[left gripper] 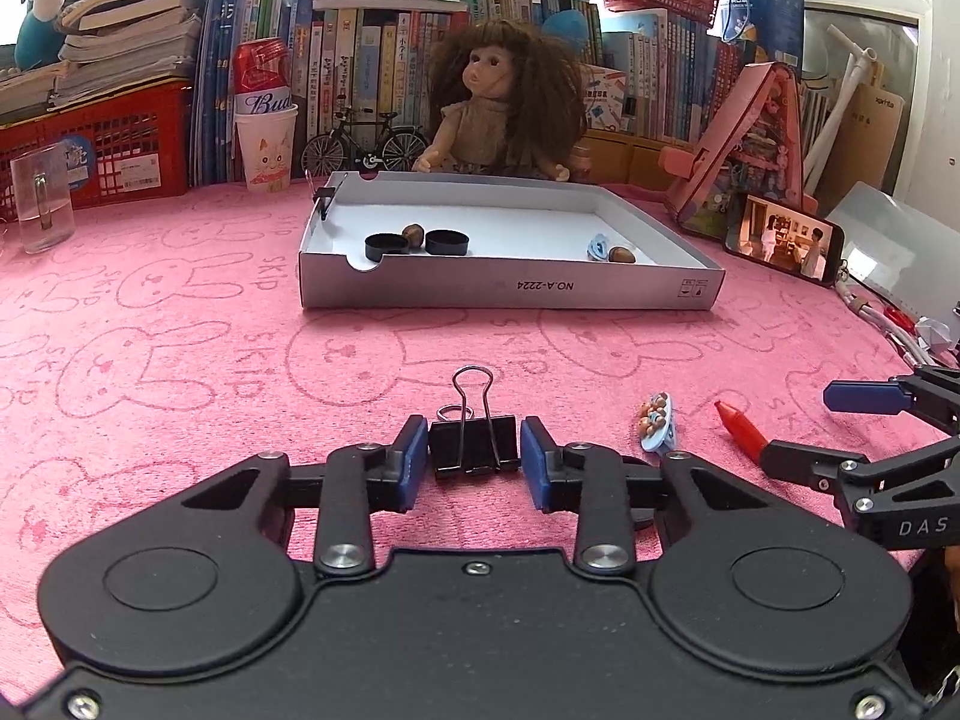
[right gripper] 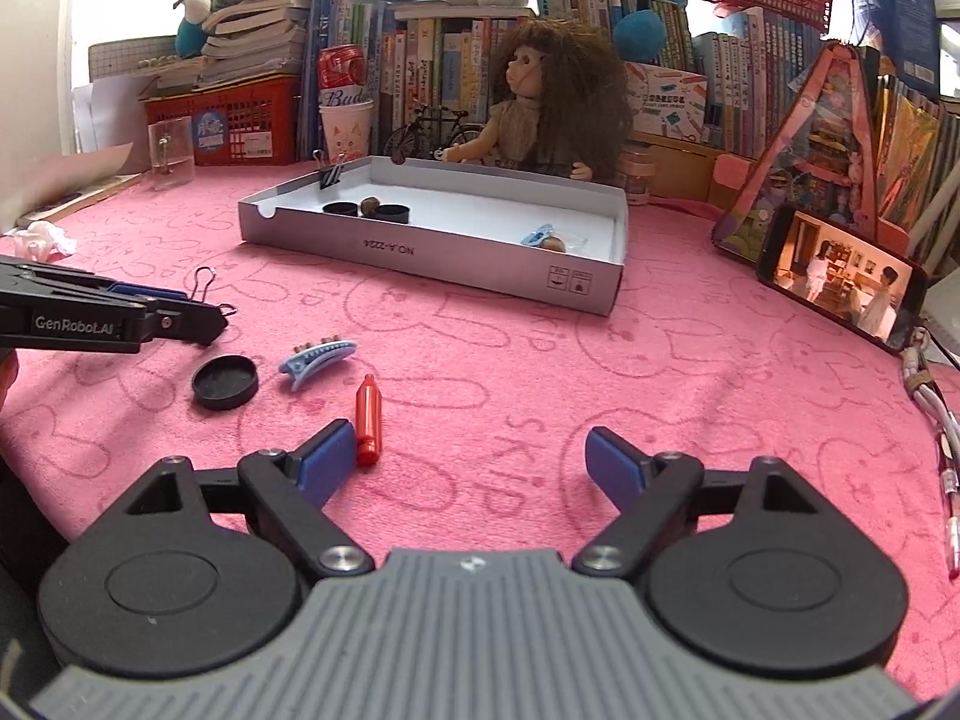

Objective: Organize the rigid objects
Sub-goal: 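Grasp the black binder clip with the left tool while the right tool grasps a red marker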

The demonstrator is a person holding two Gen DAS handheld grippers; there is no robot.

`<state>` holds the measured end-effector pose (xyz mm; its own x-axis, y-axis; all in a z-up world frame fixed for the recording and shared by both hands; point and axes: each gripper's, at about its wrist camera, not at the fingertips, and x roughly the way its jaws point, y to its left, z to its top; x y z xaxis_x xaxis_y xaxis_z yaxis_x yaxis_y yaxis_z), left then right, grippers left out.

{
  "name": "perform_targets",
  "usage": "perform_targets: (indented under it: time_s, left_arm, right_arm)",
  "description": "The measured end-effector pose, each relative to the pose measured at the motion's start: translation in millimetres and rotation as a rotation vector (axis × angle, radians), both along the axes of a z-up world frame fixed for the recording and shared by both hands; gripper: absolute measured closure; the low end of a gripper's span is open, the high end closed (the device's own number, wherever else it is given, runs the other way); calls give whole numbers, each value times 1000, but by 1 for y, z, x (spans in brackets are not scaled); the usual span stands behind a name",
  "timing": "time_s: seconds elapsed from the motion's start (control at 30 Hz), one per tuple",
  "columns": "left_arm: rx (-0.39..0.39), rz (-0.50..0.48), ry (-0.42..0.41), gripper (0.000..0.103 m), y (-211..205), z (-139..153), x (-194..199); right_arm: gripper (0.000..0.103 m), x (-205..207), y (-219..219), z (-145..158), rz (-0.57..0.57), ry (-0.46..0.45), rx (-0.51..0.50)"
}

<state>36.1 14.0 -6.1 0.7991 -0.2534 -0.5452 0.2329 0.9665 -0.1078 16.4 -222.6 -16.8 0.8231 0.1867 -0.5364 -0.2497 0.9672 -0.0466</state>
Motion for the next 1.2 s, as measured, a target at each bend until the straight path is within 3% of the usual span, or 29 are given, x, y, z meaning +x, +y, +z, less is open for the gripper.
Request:
perform_targets:
  time_s: [0.87, 1.03, 1.2]
  left_arm:
    - [-3, 15, -5, 70, 4, -2, 1]
    - [-3, 14, -6, 70, 4, -3, 0]
    - [2, 16, -8, 69, 4, -3, 0]
  right_arm:
    - [13, 3, -15, 3, -56, 3, -114]
    - [13, 7, -22, 4, -100, 5, -86]
    - [13, -2, -23, 10, 16, -1, 20]
